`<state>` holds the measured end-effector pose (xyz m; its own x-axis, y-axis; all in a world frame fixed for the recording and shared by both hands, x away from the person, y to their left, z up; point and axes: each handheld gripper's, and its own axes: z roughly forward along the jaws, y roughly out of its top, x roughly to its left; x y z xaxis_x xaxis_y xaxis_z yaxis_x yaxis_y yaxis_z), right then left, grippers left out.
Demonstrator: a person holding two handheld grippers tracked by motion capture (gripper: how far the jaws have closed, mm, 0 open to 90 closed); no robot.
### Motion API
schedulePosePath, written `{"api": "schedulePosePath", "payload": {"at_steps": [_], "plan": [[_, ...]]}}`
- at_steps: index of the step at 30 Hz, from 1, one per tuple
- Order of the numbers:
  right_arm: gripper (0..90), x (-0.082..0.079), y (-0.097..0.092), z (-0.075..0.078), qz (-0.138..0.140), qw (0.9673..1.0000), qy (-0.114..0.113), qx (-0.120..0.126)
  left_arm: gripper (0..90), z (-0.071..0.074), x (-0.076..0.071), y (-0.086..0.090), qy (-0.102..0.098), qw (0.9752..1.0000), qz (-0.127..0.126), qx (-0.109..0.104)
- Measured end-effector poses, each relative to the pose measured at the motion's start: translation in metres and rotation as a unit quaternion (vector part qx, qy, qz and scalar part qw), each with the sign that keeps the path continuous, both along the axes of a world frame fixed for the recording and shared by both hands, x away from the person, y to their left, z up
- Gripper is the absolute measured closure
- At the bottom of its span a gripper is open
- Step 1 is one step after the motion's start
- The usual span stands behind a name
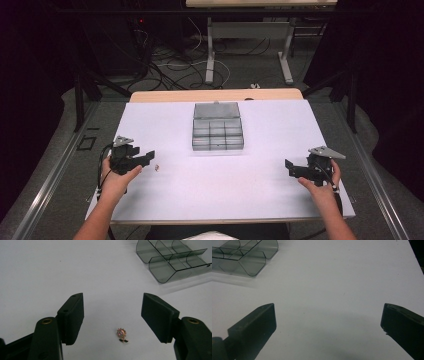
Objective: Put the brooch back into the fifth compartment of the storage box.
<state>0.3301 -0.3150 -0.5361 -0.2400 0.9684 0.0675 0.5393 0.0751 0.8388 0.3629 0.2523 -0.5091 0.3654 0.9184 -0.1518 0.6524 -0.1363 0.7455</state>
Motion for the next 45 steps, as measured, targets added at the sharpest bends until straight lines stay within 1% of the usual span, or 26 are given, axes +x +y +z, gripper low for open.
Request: {"api": "schedulePosePath", "payload": {"at_steps": [1,2,3,8,10,14,15,16,17,18,19,21,23,26,27,29,30,31,32,34,35,36,38,40,41,45], "plan": [[0.0,0.0,0.0,0.0,0.002,1.0,0.002,0.0,39.1,-0.001,0.001,0.0,0.002,1.0,-0.001,-0.004],[0.0,0.0,0.001,0.0,0.0,1.0,0.004,0.003,40.2,-0.002,0.002,-0.001,0.006,0.9999,-0.001,-0.015],[0.0,0.0,0.001,0.0,0.0,1.0,0.004,0.003,40.2,-0.003,0.003,-0.001,0.012,0.9997,-0.002,-0.019],[0.0,0.0,0.001,0.0,0.005,1.0,0.008,0.003,41.1,-0.007,0.008,-0.003,0.027,0.9994,0.001,-0.021],[0.0,0.0,0.001,0.0,0.006,0.9999,0.008,0.003,41.7,-0.008,0.009,-0.003,0.039,0.9989,0.004,-0.026],[0.0,0.001,0.001,0.0,0.007,0.9999,0.009,0.005,44.0,-0.01,0.012,-0.003,0.048,0.9981,0.017,-0.036],[0.0,0.001,0.001,-0.001,0.008,0.9999,0.009,0.004,44.0,-0.009,0.012,-0.002,0.06,0.9976,0.014,-0.034],[0.0,0.001,0.001,-0.001,0.008,0.9999,0.009,0.004,44.9,-0.01,0.013,-0.002,0.06,0.9973,0.02,-0.039],[0.0,0.001,0.001,-0.001,0.008,0.9999,0.01,0.005,46.1,-0.01,0.014,-0.001,0.07,0.9965,0.019,-0.041],[0.0,0.001,0.0,-0.001,0.01,0.9999,0.008,0.003,46.2,-0.011,0.014,-0.001,0.073,0.9961,0.023,-0.045],[0.0,0.001,0.001,-0.001,0.009,0.9999,0.01,0.005,46.7,-0.01,0.014,0.0,0.082,0.9955,0.019,-0.043],[0.0,0.001,0.001,-0.001,0.01,0.9999,0.01,0.006,47.1,-0.013,0.015,0.0,0.087,0.9946,0.025,-0.052],[0.0,0.002,0.002,-0.002,0.01,0.9999,0.01,0.004,47.4,-0.013,0.015,0.002,0.105,0.9924,0.024,-0.06],[0.0,0.002,0.001,-0.002,0.014,0.9998,0.011,0.003,47.8,-0.015,0.016,0.003,0.119,0.9893,0.032,-0.078],[0.0,0.002,0.002,-0.002,0.01,0.9999,0.009,0.004,48.5,-0.016,0.017,0.004,0.128,0.9873,0.034,-0.088],[0.0,0.002,0.002,-0.002,0.01,0.9999,0.01,0.005,48.7,-0.017,0.017,0.004,0.13,0.9868,0.034,-0.09],[0.0,0.002,0.002,-0.002,0.01,0.9999,0.01,0.005,48.7,-0.017,0.017,0.005,0.139,0.986,0.031,-0.087],[0.0,0.002,0.002,-0.003,0.013,0.9999,0.01,0.004,49.7,-0.019,0.018,0.004,0.141,0.9857,0.032,-0.086],[0.0,0.002,0.002,-0.002,0.015,0.9998,0.014,0.006,50.6,-0.019,0.018,0.004,0.149,0.9847,0.03,-0.086],[0.0,0.002,0.002,-0.003,0.016,0.9998,0.015,0.006,51.7,-0.02,0.019,0.003,0.15,0.9846,0.029,-0.085],[0.0,0.002,0.002,-0.003,0.018,0.9997,0.014,0.004,53.7,-0.021,0.019,0.002,0.154,0.9837,0.03,-0.088],[0.0,0.003,0.002,-0.003,0.018,0.9997,0.014,0.005,54.7,-0.022,0.019,0.002,0.16,0.9832,0.025,-0.083],[0.1,0.003,0.002,-0.003,0.019,0.9997,0.014,0.003,56.2,-0.025,0.02,-0.001,0.163,0.9839,0.025,-0.07],[0.1,0.003,0.002,-0.004,0.017,0.9998,0.014,0.004,57.4,-0.026,0.02,-0.002,0.165,0.9833,0.024,-0.074],[0.1,0.003,0.002,-0.004,0.015,0.9998,0.013,0.003,58.2,-0.028,0.02,-0.003,0.167,0.9835,0.022,-0.067],[0.2,0.003,0.002,-0.004,0.016,0.9998,0.014,0.004,62.7,-0.029,0.02,-0.005,0.172,0.9833,0.02,-0.057]]}}
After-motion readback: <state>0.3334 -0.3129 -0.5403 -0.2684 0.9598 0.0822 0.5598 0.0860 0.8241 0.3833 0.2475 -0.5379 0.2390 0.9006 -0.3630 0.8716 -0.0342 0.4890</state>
